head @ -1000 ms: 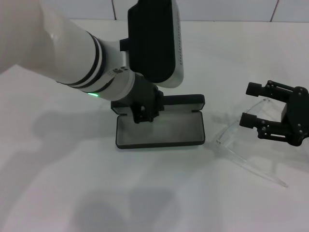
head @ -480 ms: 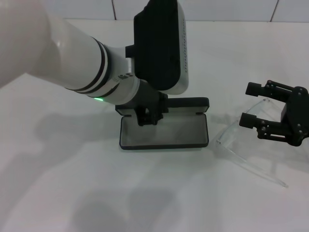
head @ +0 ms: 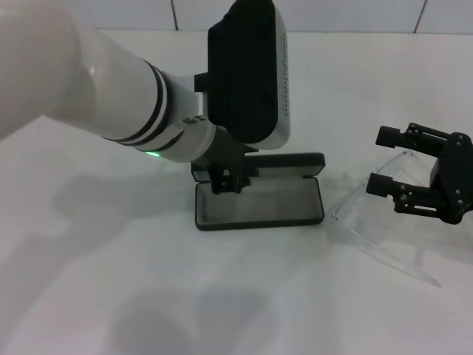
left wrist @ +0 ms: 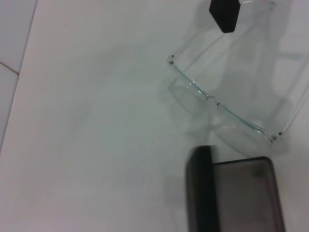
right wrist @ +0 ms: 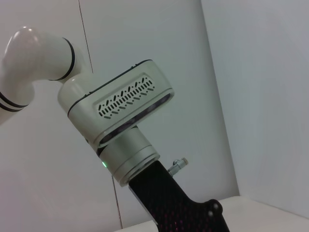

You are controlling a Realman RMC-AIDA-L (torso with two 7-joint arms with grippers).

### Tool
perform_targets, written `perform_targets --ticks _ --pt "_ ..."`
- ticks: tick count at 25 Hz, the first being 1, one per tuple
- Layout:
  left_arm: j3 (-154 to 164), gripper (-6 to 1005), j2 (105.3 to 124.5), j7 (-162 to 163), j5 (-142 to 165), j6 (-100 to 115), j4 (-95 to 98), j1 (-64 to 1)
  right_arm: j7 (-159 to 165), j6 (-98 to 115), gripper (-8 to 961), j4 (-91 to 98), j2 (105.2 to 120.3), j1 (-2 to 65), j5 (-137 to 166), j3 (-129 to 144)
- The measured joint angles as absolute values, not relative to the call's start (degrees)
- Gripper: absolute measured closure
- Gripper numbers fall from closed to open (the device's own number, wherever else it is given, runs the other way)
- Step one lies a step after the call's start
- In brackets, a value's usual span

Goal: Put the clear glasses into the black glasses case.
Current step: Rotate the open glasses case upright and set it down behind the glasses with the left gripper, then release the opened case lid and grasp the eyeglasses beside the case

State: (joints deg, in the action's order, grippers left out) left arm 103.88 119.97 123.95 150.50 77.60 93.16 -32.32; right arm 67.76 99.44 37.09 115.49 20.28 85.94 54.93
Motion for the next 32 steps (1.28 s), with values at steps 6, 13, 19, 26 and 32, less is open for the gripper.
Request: perform_targets --ticks 6,13,19,26,32 --pt "103.7 716 119.97 124.2 149.8 77.6 94.4 -31.7 67.8 99.4 176 37.1 115.48 20.2 86.0 54.9" --pt "99.2 698 119.86 122.8 140.7 77.6 102.2 -26.9 67.8 99.6 176 37.0 115.49 20.2 85.9 54.9" --pt "85.4 682 119.78 115.3 119.8 77.1 105.1 -20.2 67.8 100.1 176 35.8 115.34 20.0 85.2 53.7" --pt "71.8 649 119.67 100.6 91.1 80.5 94.0 -12.2 67.8 100.3 176 35.6 115.31 20.0 85.2 53.4" --pt "66.3 555 119.66 98.5 82.2 86.6 81.2 -11.2 67.8 100.4 176 35.9 115.18 20.0 85.2 53.4"
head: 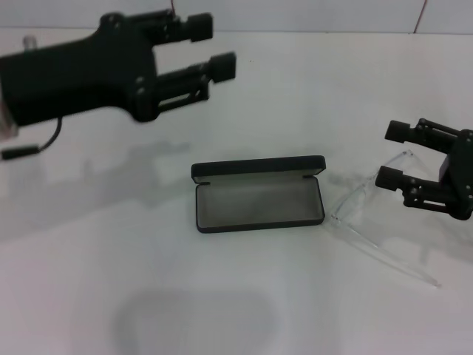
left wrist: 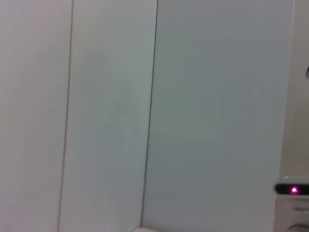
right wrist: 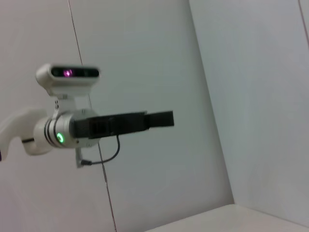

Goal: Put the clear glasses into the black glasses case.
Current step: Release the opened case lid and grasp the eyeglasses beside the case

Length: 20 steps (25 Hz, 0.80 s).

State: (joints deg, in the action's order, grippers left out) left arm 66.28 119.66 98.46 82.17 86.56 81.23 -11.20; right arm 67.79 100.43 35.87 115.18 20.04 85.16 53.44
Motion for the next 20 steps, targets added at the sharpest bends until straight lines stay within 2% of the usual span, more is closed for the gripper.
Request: perform_targets --ticks 9,16,20 --pt "61.5 353 119.65 77.4 77.0 103.7 63.3 -8.1 75.2 104.9 176 48.6 113.08 18.7 86.9 51.0" --pt "59.3 104 119.13 70.3 78.4 104.4 54.7 -6.6 94.3 104.8 177 68.1 109.64 21.1 96.2 49.1" --pt "57.5 104 119.08 68.6 79.0 105.4 52.1 -6.6 102.5 107.9 177 82.1 108.61 25.6 106.8 49.3"
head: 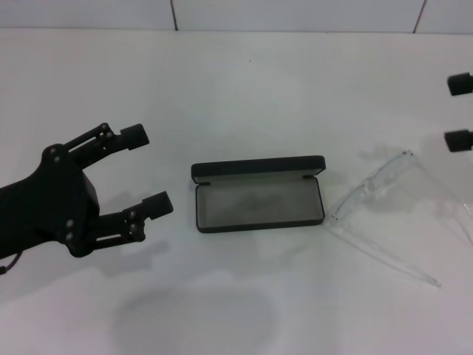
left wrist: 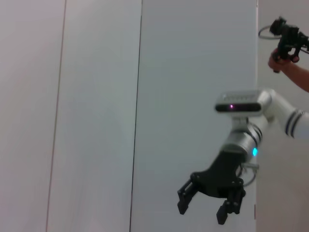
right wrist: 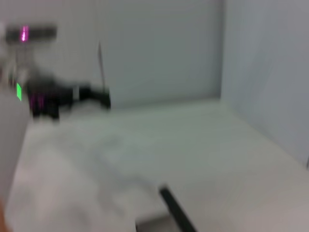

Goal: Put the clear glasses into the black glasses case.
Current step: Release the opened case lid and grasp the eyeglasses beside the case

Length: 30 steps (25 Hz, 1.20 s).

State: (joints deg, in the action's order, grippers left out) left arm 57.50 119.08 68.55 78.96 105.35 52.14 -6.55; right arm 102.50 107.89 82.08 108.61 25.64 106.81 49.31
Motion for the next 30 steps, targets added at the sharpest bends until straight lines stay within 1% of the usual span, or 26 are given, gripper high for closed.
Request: perform_targets --ticks 3,6,9,14,17,21,23,26,28,30 --pt "57.1 104 119.15 68.1 79.1 105.7 51.8 -6.4 106.9 112.7 177 92.5 108.90 31.2 117.5 50.0" --pt "57.1 104 119.31 68.1 79.1 105.7 51.7 -6.6 109.5 118.1 177 98.2 109.75 36.7 126.7 50.5" --pt "57.1 104 119.42 68.0 79.0 105.7 51.7 -6.7 109.8 122.2 177 99.8 110.71 42.0 132.1 51.8" --pt "57.1 104 119.46 67.9 78.7 105.8 51.6 -6.6 110.0 123.0 177 98.9 111.06 48.4 141.1 60.7" --pt "57.1 104 119.52 67.8 78.5 105.9 51.1 -6.9 109.5 122.9 177 97.2 111.52 50.5 144.8 65.8" --pt "57.2 104 119.71 65.9 78.2 105.9 50.3 -7.4 107.5 121.5 177 95.2 111.72 51.9 146.1 72.1" --pt "57.2 104 119.74 65.0 77.5 105.9 49.3 -7.7 106.1 120.5 183 93.1 112.21 52.8 147.7 74.8" --pt "57.1 104 119.73 64.9 76.9 105.9 47.8 -8.5 102.2 119.8 191 88.8 114.46 54.3 152.6 76.8" --pt "57.1 104 119.72 64.9 76.8 105.8 46.6 -9.6 99.9 118.8 196 86.8 115.64 54.3 155.3 77.4" --pt "57.1 104 119.71 64.9 76.8 105.6 45.9 -10.3 98.3 116.2 199 85.1 115.89 53.5 155.9 79.3"
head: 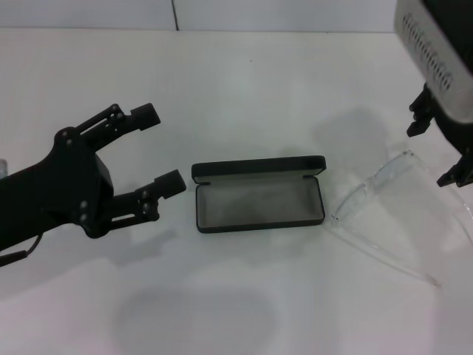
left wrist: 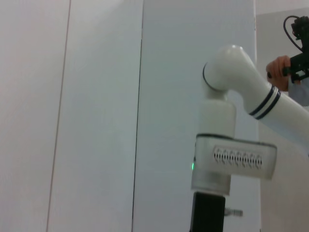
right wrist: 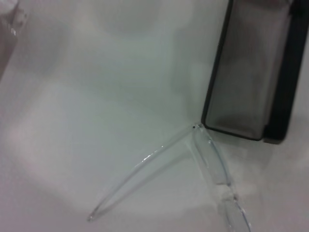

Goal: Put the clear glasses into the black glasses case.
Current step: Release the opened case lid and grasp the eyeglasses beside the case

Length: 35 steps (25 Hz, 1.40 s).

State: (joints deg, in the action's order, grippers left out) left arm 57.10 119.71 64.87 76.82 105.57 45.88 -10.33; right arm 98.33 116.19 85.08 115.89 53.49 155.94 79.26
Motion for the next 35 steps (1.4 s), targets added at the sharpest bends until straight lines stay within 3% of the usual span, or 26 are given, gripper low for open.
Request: perform_targets --ticks 26,35 --pt "55.8 104 119.70 63.3 77.5 104.1 44.7 -11.9 94.6 94.0 208 71.0 116.19 50.9 151.1 94.2" --pt "56.0 104 119.63 62.5 77.7 104.1 44.3 -11.7 94.6 89.8 326 68.7 116.19 50.3 150.0 95.8"
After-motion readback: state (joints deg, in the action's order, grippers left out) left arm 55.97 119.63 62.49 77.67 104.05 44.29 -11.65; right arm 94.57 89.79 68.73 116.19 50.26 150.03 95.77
